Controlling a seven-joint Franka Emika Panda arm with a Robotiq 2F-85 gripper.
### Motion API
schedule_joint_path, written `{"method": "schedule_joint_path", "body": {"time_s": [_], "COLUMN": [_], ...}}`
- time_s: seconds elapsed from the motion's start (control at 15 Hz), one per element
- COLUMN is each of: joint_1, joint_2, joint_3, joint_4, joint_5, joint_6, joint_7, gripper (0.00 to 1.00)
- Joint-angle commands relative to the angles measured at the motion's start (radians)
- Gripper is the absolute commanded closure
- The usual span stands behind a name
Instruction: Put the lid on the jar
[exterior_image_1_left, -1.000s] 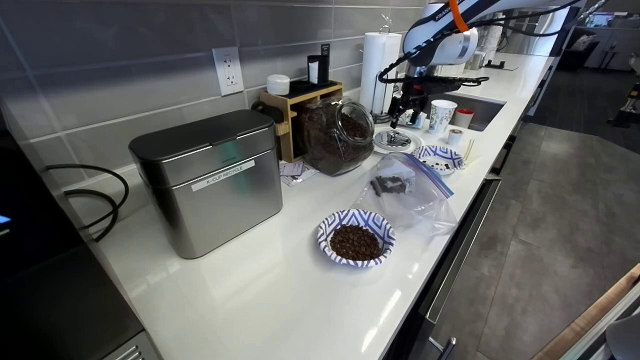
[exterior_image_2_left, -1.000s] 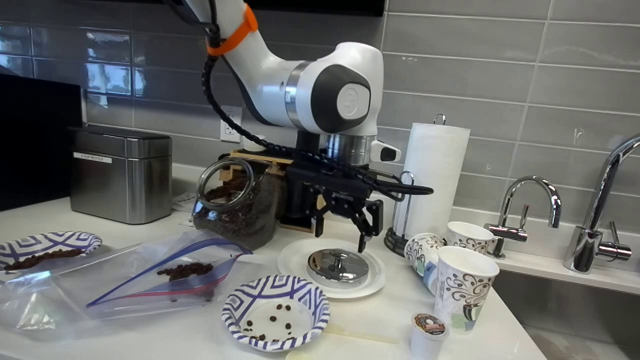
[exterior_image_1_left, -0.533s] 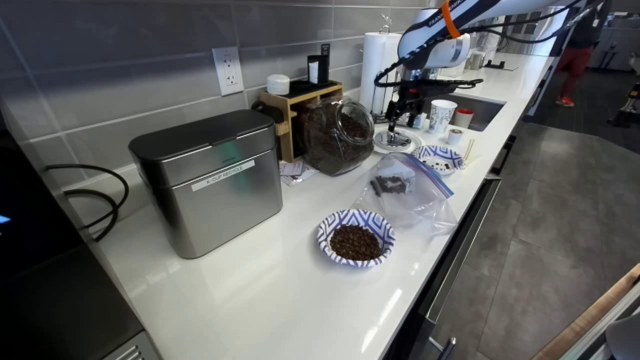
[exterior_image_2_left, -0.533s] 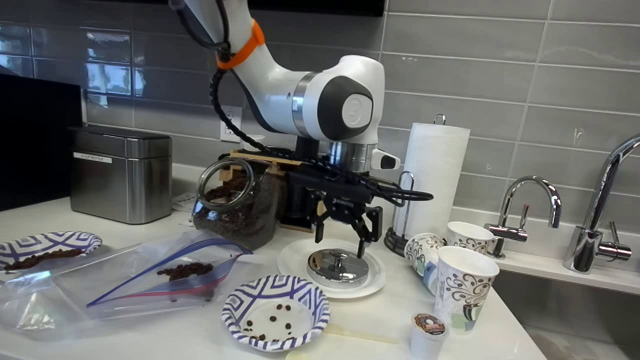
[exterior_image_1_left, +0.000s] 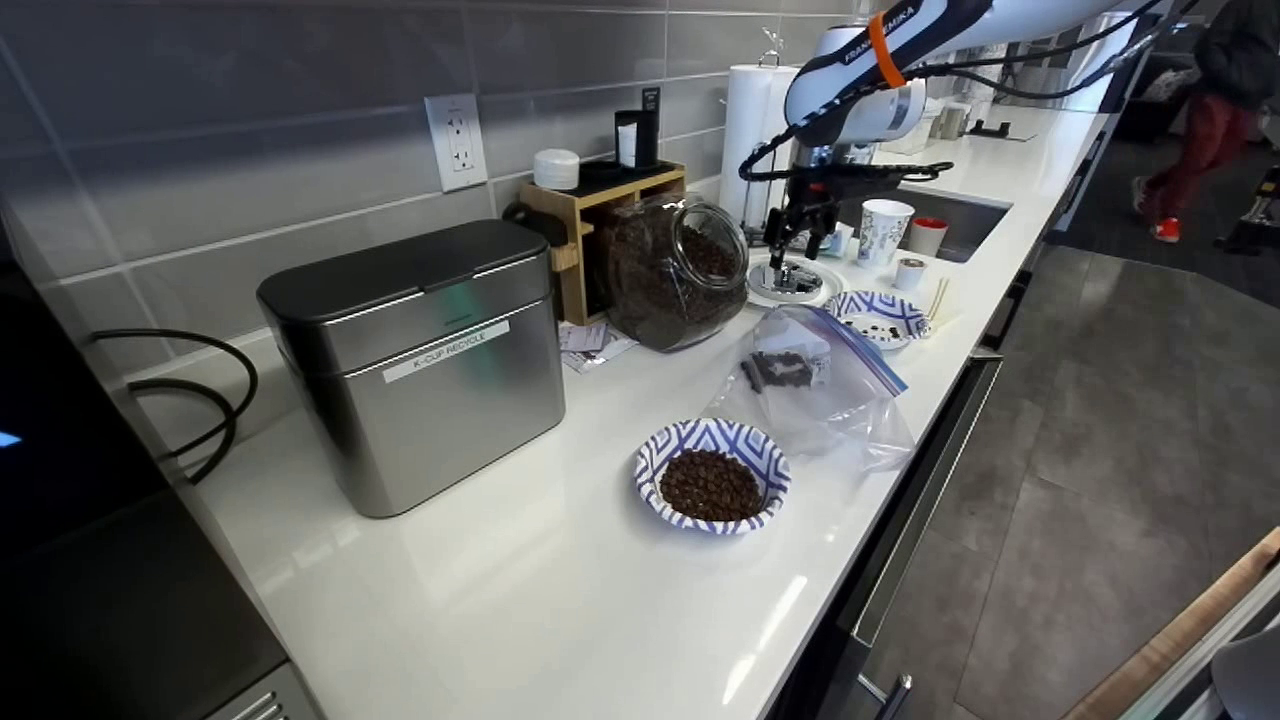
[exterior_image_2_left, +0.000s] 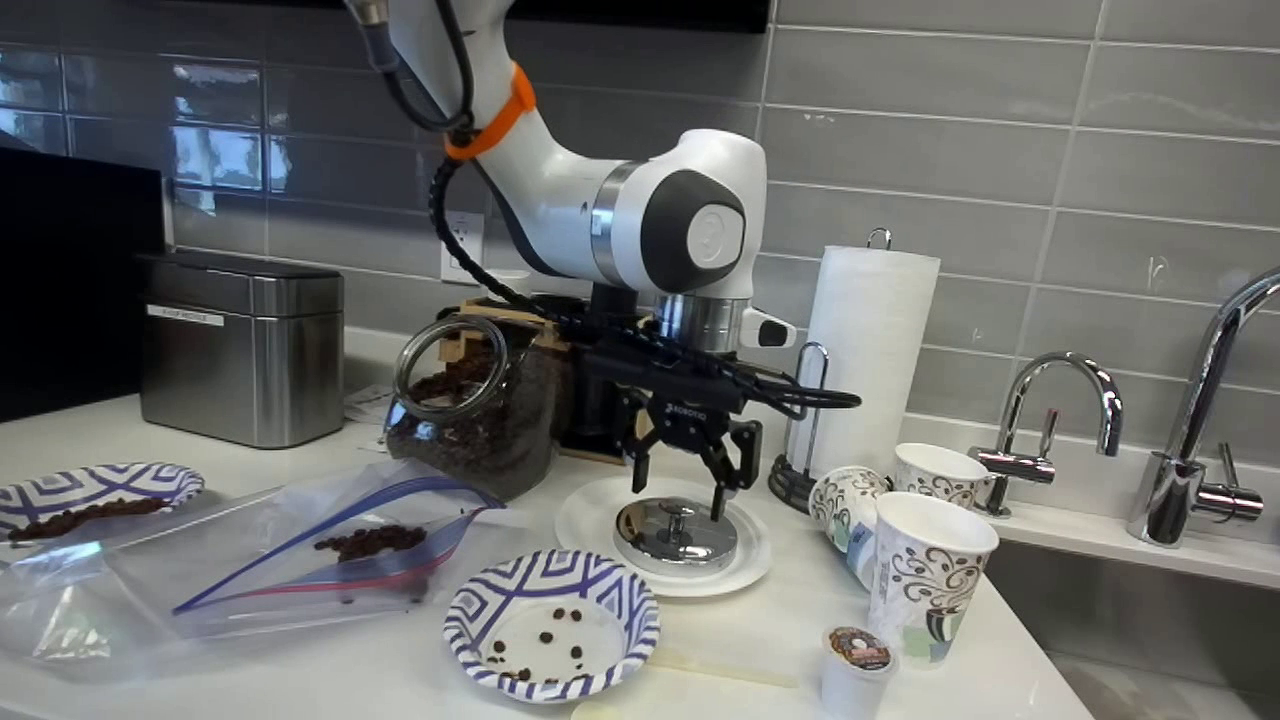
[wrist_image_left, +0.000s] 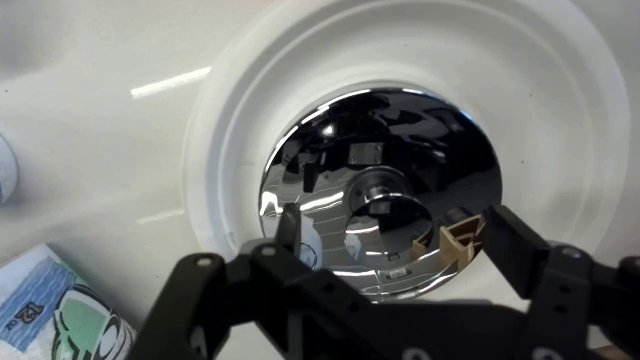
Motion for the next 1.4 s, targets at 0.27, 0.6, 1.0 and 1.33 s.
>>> {"method": "schedule_joint_path", "body": {"time_s": [0.27,0.6,1.0,1.33], "joint_1": [0.005,0.005,0.005,0.01], "joint_2": [0.056,0.068,0.065,-0.028], "joint_3": [0.002,0.003,0.004,0.001], "joint_4": [0.072,0.085,0.094,0.014], "joint_5": [-0.02,-0.021,-0.016,-0.011], "joint_6": [-0.045,-0.05,-0.071,-0.037], "joint_7": [0.01,0.01,0.016,0.045], "gripper": [0.4,0.7,0.79,0.79]}}
